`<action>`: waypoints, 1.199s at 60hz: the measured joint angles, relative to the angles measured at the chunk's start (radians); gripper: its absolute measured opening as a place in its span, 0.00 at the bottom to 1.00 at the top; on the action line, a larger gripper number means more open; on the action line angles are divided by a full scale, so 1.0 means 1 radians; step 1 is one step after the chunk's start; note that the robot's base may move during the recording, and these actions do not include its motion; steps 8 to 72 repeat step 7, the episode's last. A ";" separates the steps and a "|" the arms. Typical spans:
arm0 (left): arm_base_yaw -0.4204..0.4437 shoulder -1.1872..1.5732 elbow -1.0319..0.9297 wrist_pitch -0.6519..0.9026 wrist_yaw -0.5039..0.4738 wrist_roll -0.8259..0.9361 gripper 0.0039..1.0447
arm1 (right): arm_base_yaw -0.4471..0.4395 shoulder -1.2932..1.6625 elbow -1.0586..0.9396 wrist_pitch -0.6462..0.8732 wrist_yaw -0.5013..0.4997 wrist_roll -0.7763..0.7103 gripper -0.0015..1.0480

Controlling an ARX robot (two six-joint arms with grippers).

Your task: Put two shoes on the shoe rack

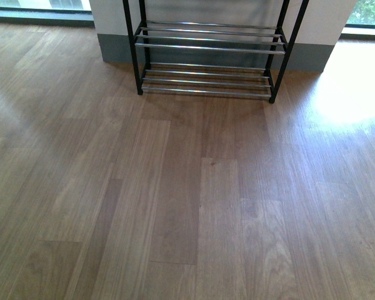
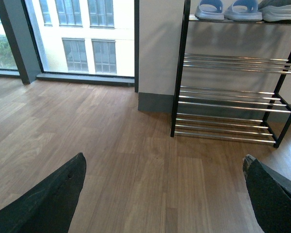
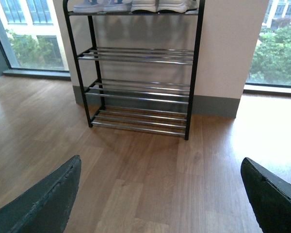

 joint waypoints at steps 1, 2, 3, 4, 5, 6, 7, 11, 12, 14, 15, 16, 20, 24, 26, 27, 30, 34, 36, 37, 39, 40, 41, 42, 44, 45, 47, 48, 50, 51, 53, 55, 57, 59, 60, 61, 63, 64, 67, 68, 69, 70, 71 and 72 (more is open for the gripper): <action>0.000 0.000 0.000 0.000 0.000 0.000 0.91 | 0.000 0.000 0.000 0.000 0.000 0.000 0.91; 0.000 0.000 0.000 0.000 0.000 0.000 0.91 | 0.000 0.000 0.000 0.000 0.000 0.000 0.91; 0.000 0.000 0.000 0.000 0.000 0.000 0.91 | 0.000 0.000 0.000 0.000 0.000 0.000 0.91; 0.000 0.000 0.000 0.000 0.000 0.000 0.91 | 0.000 0.000 0.000 0.000 0.000 0.000 0.91; 0.000 0.000 0.000 0.000 0.000 0.000 0.91 | 0.000 0.000 0.000 0.000 0.000 0.000 0.91; 0.000 0.000 0.000 0.000 0.000 0.000 0.91 | 0.000 0.000 0.000 0.000 0.000 0.000 0.91; 0.000 0.000 0.000 0.000 0.000 0.000 0.91 | 0.000 0.000 0.000 0.000 0.000 0.000 0.91; 0.000 0.000 0.000 0.000 0.000 0.000 0.91 | 0.000 0.000 0.000 0.000 0.000 0.000 0.91; 0.000 0.000 0.000 0.000 0.000 0.000 0.91 | 0.000 0.000 0.000 0.000 0.000 0.000 0.91; 0.000 0.000 0.000 0.000 0.000 0.000 0.91 | 0.000 0.000 0.000 0.000 0.000 0.000 0.91; 0.000 0.000 0.000 0.000 0.000 0.000 0.91 | 0.000 0.000 0.000 0.000 0.000 0.000 0.91; 0.000 0.000 0.000 0.000 0.000 0.000 0.91 | 0.000 0.000 0.000 0.000 0.000 0.000 0.91; 0.000 0.000 0.000 0.000 0.000 0.000 0.91 | 0.000 0.000 0.000 0.000 0.000 0.000 0.91; 0.000 0.000 0.000 0.000 0.000 0.000 0.91 | 0.000 0.000 0.000 0.000 0.000 0.000 0.91; 0.000 0.000 0.000 0.000 0.000 0.000 0.91 | 0.000 0.000 0.000 0.000 0.000 0.000 0.91; 0.000 0.000 0.000 0.000 0.000 0.000 0.91 | 0.000 0.000 0.000 0.000 0.000 0.000 0.91; 0.000 0.000 0.000 0.000 0.000 0.000 0.91 | 0.000 0.000 0.000 0.000 0.000 0.000 0.91; 0.000 0.000 0.000 0.000 0.000 0.000 0.91 | 0.000 0.000 0.000 0.000 0.000 0.000 0.91; 0.000 0.000 0.000 0.000 0.000 0.000 0.91 | 0.000 0.000 0.000 0.000 0.000 0.000 0.91; 0.000 0.000 0.000 0.000 0.000 0.000 0.91 | 0.000 0.000 0.000 0.000 0.000 0.000 0.91; 0.000 0.000 0.000 0.000 0.000 0.000 0.91 | 0.000 0.000 0.000 0.000 0.000 0.000 0.91; 0.000 0.000 0.000 0.000 0.000 0.000 0.91 | 0.000 0.000 0.000 0.000 0.000 0.000 0.91; 0.000 0.000 0.000 0.000 0.000 0.000 0.91 | 0.000 0.000 0.000 0.000 0.000 0.000 0.91; 0.000 0.000 0.000 0.000 0.000 0.000 0.91 | 0.000 0.000 0.000 0.000 0.000 0.000 0.91; 0.000 0.000 0.000 0.000 0.000 0.000 0.91 | 0.000 0.000 0.000 0.000 0.000 0.000 0.91; 0.000 0.000 0.000 0.000 0.000 0.000 0.91 | 0.000 0.000 0.000 0.000 0.000 0.000 0.91; 0.000 0.000 0.000 0.000 0.000 0.000 0.91 | 0.000 0.000 0.000 0.000 0.000 0.000 0.91; 0.000 0.000 0.000 0.000 0.000 0.000 0.91 | 0.000 0.000 0.000 0.000 0.000 0.000 0.91; 0.000 0.000 0.000 0.000 0.000 0.000 0.91 | 0.000 0.000 0.000 0.000 0.000 0.000 0.91; 0.000 0.000 0.000 0.000 0.000 0.000 0.91 | 0.000 0.000 0.000 0.000 0.000 0.000 0.91; 0.000 0.000 0.000 0.000 0.000 0.000 0.91 | 0.000 0.000 0.000 0.000 0.000 0.000 0.91; 0.000 0.000 0.000 0.000 0.000 0.000 0.91 | 0.000 0.000 0.000 0.000 0.000 0.000 0.91; 0.000 0.000 0.000 0.000 0.000 0.000 0.91 | 0.000 0.000 0.000 0.000 0.000 0.000 0.91; 0.000 0.000 0.000 0.000 0.000 0.000 0.91 | 0.000 0.000 0.000 0.000 0.000 0.000 0.91; 0.000 0.000 0.000 0.000 0.000 0.000 0.91 | 0.000 0.000 0.000 0.000 0.000 0.000 0.91; 0.000 0.000 0.000 0.000 0.000 0.000 0.91 | 0.000 0.000 0.000 0.000 0.000 0.000 0.91; 0.000 0.000 0.000 0.000 0.000 0.000 0.91 | 0.000 0.000 0.000 0.000 0.000 0.000 0.91; 0.000 0.000 0.000 0.000 0.000 0.000 0.91 | 0.000 0.000 0.000 0.000 0.000 0.000 0.91; 0.000 0.000 0.000 0.000 0.000 0.000 0.91 | 0.000 0.000 0.000 0.000 0.000 0.000 0.91; 0.000 0.000 0.000 0.000 0.000 0.000 0.91 | 0.000 0.000 0.000 0.000 0.000 0.000 0.91; 0.000 0.000 0.000 0.000 0.000 0.000 0.91 | 0.000 0.000 0.000 0.000 0.000 0.000 0.91; 0.000 0.000 0.000 0.000 0.000 0.000 0.91 | 0.000 0.000 0.000 0.000 0.000 0.000 0.91; 0.000 0.000 0.000 0.000 0.000 0.000 0.91 | 0.000 0.000 0.000 0.000 0.000 0.000 0.91; 0.000 0.000 0.000 0.000 0.000 0.000 0.91 | 0.000 0.000 0.000 0.000 0.000 0.000 0.91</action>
